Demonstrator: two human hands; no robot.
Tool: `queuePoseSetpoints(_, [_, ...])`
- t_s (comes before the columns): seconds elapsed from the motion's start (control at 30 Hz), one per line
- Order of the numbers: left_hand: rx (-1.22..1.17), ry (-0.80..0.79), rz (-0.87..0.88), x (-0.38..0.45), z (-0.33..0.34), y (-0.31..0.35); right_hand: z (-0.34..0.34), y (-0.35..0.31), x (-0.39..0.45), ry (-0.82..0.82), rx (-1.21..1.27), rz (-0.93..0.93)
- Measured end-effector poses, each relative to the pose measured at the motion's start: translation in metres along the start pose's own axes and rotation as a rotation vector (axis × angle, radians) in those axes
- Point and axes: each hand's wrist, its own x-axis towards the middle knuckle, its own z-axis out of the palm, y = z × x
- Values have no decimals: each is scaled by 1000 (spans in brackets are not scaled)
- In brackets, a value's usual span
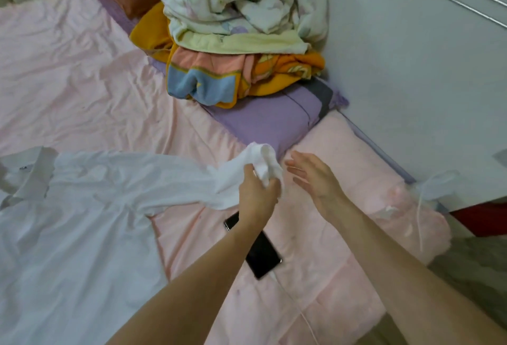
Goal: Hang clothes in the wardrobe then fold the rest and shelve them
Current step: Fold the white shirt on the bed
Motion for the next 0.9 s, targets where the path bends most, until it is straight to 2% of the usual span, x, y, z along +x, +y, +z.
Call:
queuePoseSetpoints(0.03, [7, -73, 33, 2, 0, 2, -2, 4, -3, -22, -3, 53])
queuePoseSetpoints(0.1, [115, -329, 152, 3, -2, 5, -3, 11, -5, -76, 10, 135])
queuePoseSetpoints(0.17, [259, -570, 192, 2, -5, 5, -1, 13, 1, 5, 27, 154])
queuePoseSetpoints(0.2, [332, -618, 231, 4, -5, 2, 0, 13, 6, 82, 23, 150])
queuePoseSetpoints(0.27, [424, -533, 308, 10, -2, -1, 0, 15, 16, 242, 13, 149])
queuePoseSetpoints(0.3, [396, -436, 274, 14, -2, -2, 0, 15, 21, 295, 2, 148])
queuePoseSetpoints(0.37, [204, -285, 82, 23, -2, -3, -1, 18, 33, 378, -82, 164])
queuePoseSetpoints(0.43, [50, -261, -58, 30, -6, -1, -6, 18, 39, 458, -261, 204])
queuePoseSetpoints(0.5, [0, -273, -119, 39, -13, 4, -7, 14, 43, 546, -502, 235])
queuePoseSetpoints(0.57, [-102, -316, -200, 48, -23, 17, 4, 5, 42, 579, -576, 187])
queuePoseSetpoints(0.63, [-219, -363, -278, 57, -35, 29, 27, -5, 40, 465, -507, 44])
queuePoseSetpoints(0.73, [-257, -338, -275, 63, -57, 45, 78, -24, 27, 151, -419, -105])
queuePoseSetpoints(0.8, [-201, -190, -218, 62, -82, 46, 115, -33, 15, -62, -389, -142])
queuePoseSetpoints(0.9, [-205, 30, -176, 64, -143, 37, 164, -34, -3, -324, -237, -88])
